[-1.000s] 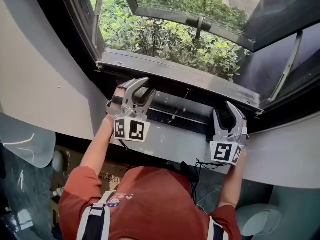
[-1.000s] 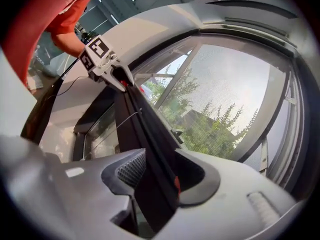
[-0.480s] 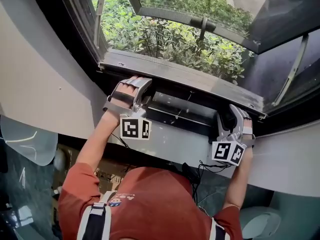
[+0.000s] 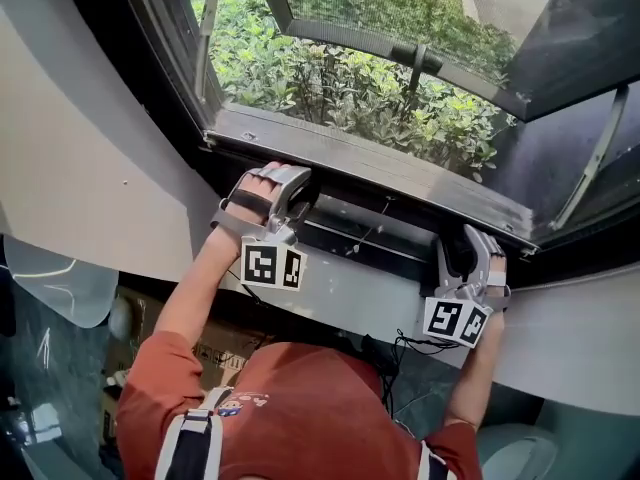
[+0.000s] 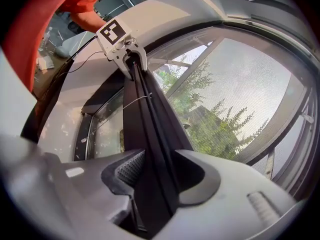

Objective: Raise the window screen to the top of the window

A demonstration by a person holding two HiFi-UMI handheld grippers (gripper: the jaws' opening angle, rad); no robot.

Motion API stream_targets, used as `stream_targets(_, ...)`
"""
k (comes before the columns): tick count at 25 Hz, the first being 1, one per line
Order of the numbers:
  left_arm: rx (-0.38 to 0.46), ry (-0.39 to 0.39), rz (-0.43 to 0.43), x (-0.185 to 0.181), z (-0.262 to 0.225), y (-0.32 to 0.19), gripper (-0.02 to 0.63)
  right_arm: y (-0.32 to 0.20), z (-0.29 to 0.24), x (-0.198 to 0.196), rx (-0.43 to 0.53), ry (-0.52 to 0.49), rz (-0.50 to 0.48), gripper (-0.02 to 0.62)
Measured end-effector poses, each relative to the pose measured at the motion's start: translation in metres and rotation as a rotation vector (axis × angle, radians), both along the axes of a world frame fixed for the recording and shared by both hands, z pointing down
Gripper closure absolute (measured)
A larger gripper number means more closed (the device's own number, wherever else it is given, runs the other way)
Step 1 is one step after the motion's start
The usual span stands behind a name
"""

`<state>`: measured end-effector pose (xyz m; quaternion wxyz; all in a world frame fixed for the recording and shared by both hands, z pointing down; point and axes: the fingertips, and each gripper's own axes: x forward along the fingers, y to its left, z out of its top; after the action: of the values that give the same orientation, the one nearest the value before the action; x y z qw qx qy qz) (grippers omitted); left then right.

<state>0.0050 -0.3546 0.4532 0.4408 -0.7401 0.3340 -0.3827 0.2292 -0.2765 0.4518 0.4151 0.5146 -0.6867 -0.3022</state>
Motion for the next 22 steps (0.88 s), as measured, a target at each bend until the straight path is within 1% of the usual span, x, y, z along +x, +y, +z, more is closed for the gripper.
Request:
stream_targets(2,-0.024,0.016,0.012,0.000,0.001,0.001,0.422,0.001,0.002,-0.001,0.002,-0.001,-0.005,0.405)
stream_targets(5,-0.021,0.027,0.025,-0.002,0.001,0.001,0.422,0.001,0.002,-0.002,0.002,0.008,-0.011,0.407)
stream_targets(7,-0.016,0.022,0.032,-0.003,0.000,0.002,0.426,0.001,0.001,-0.003,0.006,0.014,-0.015,0.407)
stream_targets(8,-0.014,0.020,0.036,-0.005,0.000,0.003,0.441,0.002,0.001,-0.003,0.008,0.014,-0.017,0.419)
stream_targets(9,-0.010,0.018,0.039,-0.006,0.000,0.004,0.442,0.002,-0.001,-0.003,0.007,0.012,-0.018,0.440)
stream_targets(10,-0.005,0.014,0.040,-0.006,-0.001,0.004,0.442,0.002,-0.002,-0.002,0.002,0.009,-0.019,0.445)
stream_targets(17,0.015,-0.010,0.052,-0.006,-0.019,0.004,0.445,0.004,-0.022,-0.002,0.009,0.009,-0.023,0.445)
stream_targets(20,0.042,0.001,0.054,-0.005,-0.030,0.004,0.443,0.004,-0.032,-0.001,0.037,0.015,-0.027,0.446)
stream_targets(21,0.063,0.010,0.051,-0.005,-0.035,0.004,0.455,0.004,-0.038,0.000,0.055,0.016,-0.025,0.447)
stream_targets(22,0.089,0.023,0.048,-0.004,-0.042,0.003,0.473,0.004,-0.044,0.001,0.076,0.017,-0.022,0.467)
